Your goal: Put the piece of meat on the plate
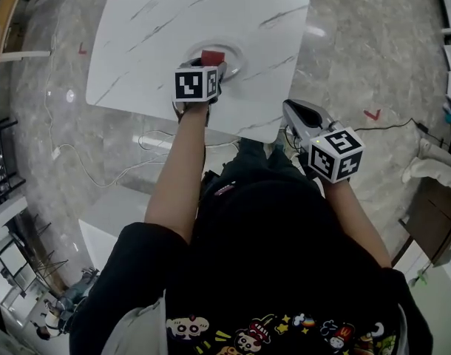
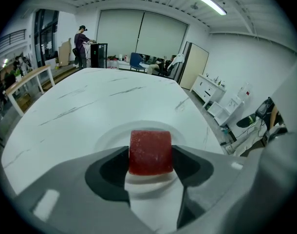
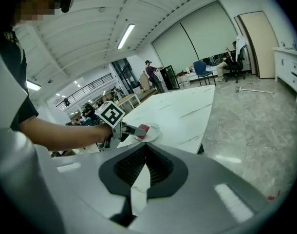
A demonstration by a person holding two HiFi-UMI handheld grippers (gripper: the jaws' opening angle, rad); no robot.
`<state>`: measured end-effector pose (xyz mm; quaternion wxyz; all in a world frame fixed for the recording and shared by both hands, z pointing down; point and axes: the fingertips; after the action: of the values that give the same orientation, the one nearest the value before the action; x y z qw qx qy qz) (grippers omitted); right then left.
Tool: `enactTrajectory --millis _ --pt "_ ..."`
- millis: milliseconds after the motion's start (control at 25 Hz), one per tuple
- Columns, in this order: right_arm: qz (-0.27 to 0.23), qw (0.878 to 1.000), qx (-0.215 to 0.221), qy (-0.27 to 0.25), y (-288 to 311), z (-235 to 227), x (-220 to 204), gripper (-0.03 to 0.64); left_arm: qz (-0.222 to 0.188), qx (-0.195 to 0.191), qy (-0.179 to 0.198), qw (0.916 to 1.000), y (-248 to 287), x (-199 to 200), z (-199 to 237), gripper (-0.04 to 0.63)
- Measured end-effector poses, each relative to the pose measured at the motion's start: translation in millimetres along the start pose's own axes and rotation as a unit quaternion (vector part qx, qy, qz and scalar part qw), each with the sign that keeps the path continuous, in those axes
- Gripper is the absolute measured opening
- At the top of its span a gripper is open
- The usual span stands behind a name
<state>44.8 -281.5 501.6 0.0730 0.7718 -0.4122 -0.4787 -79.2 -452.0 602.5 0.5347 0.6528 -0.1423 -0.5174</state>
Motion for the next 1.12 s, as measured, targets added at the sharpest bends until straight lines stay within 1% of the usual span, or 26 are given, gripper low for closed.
enactTrajectory --millis 80,320,480,800,1040,1120 --pt "-0.003 1.0 -0.004 0.005 -3 -4 1 0.025 0.009 0.006 0.009 0.9999 5 1 0 0.388" --pt "-0.015 0.999 -0.016 0.025 -9 -23 0 0.025 0.03 0.013 0.019 0.9993 15 1 -1 0.383" --pt "-0.018 0.999 -0.016 0.035 -9 -29 0 0.025 0.028 0.018 0.015 0.9993 17 3 0 0.384" --pt "-0.01 0.999 -0.01 0.035 -4 -31 -2 0.025 0.028 0.02 0.007 0.9994 24 4 0 0.388" --pt "-0.002 0.999 -0.005 0.032 0 -31 -2 0.025 0.027 0.015 0.002 0.9995 24 3 0 0.391" --pt "-0.002 1.0 -0.002 0.028 3 -29 -1 0.025 0.023 0.008 -0.006 0.9997 22 3 0 0.391"
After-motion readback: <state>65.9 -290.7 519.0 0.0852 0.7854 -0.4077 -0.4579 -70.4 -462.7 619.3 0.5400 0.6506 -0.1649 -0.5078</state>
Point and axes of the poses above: the fingertips, and each gripper's own axes: y forward along the fingers, z to its left, x out of its top, and after that the axes turned 8 degrees about x, right-handed
